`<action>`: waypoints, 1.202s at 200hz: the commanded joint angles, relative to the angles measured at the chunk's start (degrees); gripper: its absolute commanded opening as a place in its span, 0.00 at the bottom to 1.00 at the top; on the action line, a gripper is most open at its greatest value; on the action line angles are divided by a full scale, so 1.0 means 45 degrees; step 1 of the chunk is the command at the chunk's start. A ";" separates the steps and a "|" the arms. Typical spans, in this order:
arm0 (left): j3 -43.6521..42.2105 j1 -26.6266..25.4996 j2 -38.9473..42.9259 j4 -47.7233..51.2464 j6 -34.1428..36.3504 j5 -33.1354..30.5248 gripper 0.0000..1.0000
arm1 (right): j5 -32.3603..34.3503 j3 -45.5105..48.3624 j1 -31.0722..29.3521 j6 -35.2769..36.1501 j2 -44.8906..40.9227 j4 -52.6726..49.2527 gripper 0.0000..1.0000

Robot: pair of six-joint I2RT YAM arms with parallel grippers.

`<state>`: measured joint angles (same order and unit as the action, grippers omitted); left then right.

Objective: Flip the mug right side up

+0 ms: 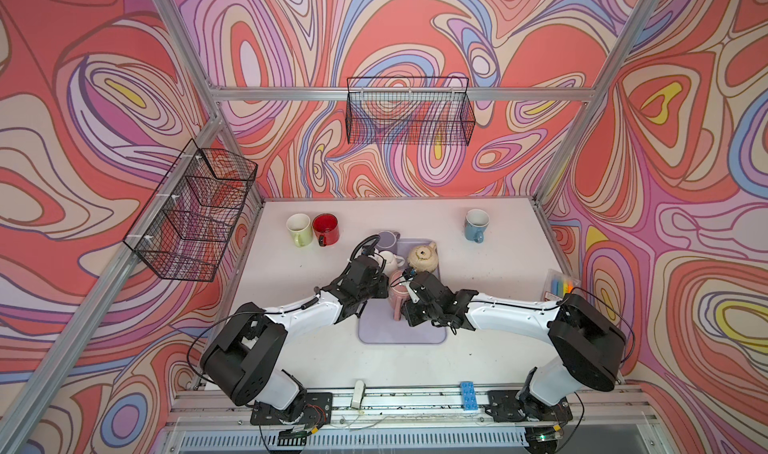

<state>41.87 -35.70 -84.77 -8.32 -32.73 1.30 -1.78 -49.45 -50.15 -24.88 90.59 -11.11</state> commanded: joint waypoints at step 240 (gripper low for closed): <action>0.1535 -0.3174 0.1170 0.4868 0.0155 -0.1011 0.66 | -0.1284 -0.0827 0.5770 0.3068 -0.4096 -0.3194 0.27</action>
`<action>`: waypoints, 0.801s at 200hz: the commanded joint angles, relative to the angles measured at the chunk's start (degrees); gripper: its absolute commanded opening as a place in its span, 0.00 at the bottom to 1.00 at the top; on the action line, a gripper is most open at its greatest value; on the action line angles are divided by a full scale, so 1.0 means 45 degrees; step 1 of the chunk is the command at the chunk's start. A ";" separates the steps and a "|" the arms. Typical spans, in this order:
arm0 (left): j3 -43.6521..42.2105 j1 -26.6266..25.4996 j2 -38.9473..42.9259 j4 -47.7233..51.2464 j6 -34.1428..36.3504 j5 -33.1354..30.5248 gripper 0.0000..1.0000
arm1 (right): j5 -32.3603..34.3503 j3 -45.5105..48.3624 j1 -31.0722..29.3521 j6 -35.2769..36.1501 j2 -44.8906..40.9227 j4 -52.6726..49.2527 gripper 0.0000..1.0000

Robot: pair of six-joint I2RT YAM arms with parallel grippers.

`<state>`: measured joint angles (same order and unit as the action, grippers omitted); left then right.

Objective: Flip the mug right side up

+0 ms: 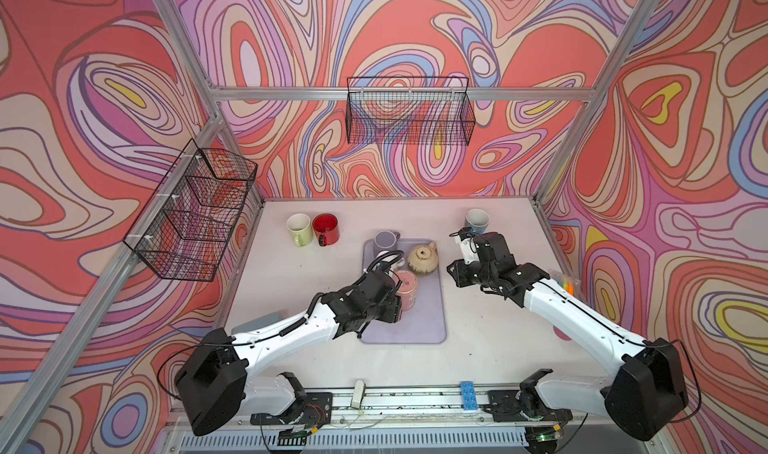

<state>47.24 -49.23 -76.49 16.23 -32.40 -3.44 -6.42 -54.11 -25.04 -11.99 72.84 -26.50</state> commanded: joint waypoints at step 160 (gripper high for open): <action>0.1129 -0.0184 -0.2924 -0.0989 0.1030 -0.1080 0.30 | -0.0556 0.0958 0.0883 0.0241 -0.0639 0.0411 0.27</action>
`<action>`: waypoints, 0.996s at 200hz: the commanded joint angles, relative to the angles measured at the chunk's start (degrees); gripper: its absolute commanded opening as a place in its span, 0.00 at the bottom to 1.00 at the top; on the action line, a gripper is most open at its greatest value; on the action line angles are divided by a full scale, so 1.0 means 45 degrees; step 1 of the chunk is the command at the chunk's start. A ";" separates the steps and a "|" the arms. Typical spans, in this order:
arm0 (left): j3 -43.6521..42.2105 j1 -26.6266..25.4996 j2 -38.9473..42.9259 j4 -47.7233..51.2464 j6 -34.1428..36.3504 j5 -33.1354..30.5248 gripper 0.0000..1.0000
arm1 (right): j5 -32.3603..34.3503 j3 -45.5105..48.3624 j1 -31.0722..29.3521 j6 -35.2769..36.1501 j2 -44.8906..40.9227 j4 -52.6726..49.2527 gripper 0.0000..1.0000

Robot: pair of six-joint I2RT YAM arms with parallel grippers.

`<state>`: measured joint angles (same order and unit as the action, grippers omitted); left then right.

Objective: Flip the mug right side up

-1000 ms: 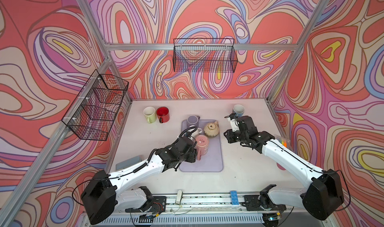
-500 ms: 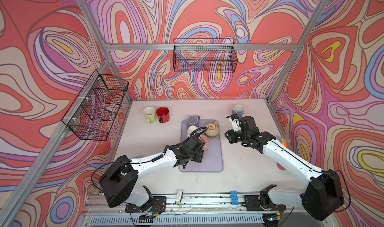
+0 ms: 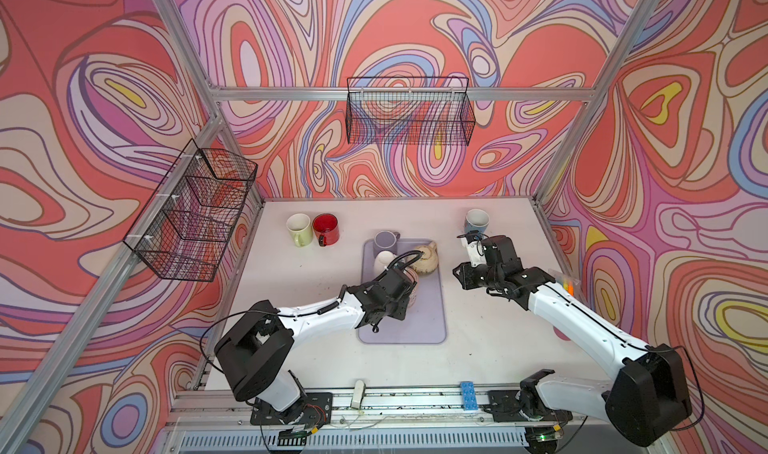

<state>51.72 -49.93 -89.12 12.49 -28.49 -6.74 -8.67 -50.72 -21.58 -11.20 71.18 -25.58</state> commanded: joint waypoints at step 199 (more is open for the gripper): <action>0.0736 -0.0044 0.1411 -0.0220 0.1467 0.0496 0.00 | -0.0081 0.0607 0.0304 -0.0129 -0.0437 0.0207 0.27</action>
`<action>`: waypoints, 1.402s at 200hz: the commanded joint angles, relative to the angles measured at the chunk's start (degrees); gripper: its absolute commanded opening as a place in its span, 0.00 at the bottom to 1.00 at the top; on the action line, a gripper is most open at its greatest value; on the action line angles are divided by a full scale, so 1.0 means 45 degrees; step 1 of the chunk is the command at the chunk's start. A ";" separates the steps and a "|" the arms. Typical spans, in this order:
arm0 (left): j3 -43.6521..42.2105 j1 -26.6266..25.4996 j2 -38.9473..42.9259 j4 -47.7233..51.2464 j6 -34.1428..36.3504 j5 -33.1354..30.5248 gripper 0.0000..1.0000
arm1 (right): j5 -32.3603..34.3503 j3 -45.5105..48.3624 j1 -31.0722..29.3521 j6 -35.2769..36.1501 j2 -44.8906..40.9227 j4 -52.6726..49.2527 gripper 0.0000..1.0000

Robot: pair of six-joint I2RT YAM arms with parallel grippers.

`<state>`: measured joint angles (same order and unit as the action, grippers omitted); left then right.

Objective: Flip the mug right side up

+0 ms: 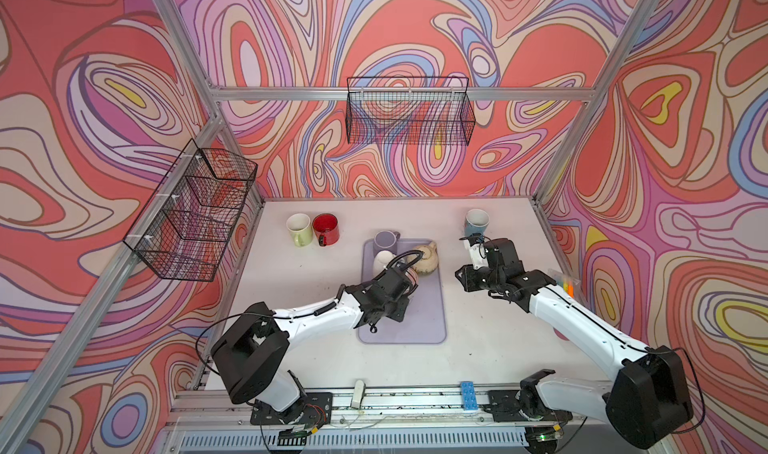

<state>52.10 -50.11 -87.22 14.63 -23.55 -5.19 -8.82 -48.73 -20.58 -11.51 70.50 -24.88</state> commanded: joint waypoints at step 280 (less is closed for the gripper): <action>0.2629 0.2680 0.3163 -0.8065 0.0130 0.8308 0.00 | -0.9825 0.5236 0.1873 -0.6515 -0.3103 1.3323 0.45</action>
<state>59.94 -38.50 -73.19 -9.78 -22.33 28.47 -51.29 -26.15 -11.73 -35.03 56.12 22.22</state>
